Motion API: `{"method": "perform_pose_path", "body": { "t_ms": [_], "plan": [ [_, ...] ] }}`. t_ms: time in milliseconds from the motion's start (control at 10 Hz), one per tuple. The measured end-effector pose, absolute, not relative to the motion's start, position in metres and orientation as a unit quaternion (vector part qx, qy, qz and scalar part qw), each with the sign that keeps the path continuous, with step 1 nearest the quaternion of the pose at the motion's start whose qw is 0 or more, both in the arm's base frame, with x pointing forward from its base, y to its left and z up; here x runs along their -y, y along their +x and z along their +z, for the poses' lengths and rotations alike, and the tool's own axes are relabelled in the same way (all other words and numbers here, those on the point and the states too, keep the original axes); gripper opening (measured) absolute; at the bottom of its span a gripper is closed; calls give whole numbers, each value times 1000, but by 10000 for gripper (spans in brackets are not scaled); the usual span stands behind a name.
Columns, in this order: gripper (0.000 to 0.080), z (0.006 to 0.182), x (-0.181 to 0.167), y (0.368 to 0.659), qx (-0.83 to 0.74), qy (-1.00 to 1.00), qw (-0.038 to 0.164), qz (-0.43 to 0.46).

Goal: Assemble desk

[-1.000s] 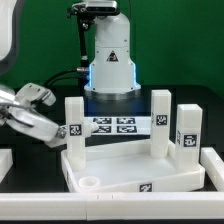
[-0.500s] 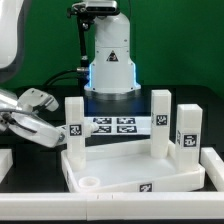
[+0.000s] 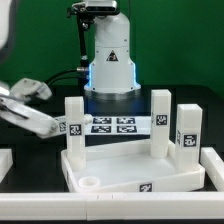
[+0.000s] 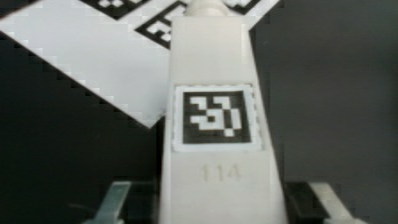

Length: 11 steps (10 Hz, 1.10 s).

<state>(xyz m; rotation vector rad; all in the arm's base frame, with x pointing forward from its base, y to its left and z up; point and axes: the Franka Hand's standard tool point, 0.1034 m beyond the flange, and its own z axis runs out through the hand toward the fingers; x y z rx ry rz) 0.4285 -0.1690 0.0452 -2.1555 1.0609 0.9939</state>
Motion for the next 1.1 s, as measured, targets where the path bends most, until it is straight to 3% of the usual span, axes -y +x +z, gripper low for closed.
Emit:
{"method": "perform_pose_path", "body": {
  "t_ms": [200,400,600,800,900,1000,1100],
  "plan": [
    [284,74,184,460,-366,-852,258,272],
    [285,64,182,455,-383,-872,219,214],
    [285,71,198,471,-371,-893,198,160],
    [285,113,213,531,-331,-923,180,75],
    [285,134,202,554,-303,-938,166,31],
    [285,141,193,564,-295,-946,130,-25],
    [285,138,191,562,-299,-946,113,-56]
  ]
}}
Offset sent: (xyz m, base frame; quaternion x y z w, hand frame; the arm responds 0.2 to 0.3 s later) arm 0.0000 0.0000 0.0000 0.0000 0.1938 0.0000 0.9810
